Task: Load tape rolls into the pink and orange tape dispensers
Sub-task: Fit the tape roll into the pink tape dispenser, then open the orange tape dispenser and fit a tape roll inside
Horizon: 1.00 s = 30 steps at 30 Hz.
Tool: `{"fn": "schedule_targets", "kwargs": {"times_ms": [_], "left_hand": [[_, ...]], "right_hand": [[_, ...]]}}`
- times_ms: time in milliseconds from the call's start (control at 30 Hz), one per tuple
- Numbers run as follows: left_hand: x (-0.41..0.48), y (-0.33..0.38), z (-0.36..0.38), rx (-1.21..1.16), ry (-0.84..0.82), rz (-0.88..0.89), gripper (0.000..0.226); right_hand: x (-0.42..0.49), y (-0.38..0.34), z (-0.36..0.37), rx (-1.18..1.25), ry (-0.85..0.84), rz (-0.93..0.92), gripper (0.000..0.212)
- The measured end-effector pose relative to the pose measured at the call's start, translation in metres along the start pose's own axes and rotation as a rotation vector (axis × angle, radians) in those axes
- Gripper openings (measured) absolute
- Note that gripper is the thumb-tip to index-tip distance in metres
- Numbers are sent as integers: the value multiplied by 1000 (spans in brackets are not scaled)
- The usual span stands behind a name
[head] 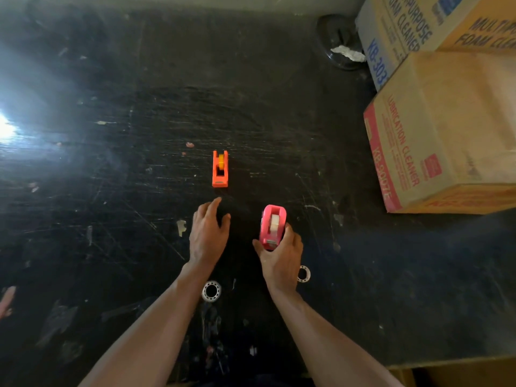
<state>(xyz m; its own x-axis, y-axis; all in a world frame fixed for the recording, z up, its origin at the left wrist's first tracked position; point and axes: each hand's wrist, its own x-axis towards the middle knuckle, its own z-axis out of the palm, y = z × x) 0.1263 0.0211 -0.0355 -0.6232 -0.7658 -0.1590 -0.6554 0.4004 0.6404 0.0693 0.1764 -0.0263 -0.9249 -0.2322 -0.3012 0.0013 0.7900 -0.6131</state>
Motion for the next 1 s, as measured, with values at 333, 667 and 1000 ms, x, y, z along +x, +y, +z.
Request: {"fn": "schedule_targets", "kwargs": {"times_ms": [333,667,1000], "left_hand": [[17,-35,4,326,-25,134,64],[19,-39,6,341,-36,135,64],[20,-39,4,262,-4,120,62]], "right_hand": [[55,-18,6,30,111,-67,73],[151,-84,24,38,179,-76,73],[143,-81,20,82,126,-41,97]]}}
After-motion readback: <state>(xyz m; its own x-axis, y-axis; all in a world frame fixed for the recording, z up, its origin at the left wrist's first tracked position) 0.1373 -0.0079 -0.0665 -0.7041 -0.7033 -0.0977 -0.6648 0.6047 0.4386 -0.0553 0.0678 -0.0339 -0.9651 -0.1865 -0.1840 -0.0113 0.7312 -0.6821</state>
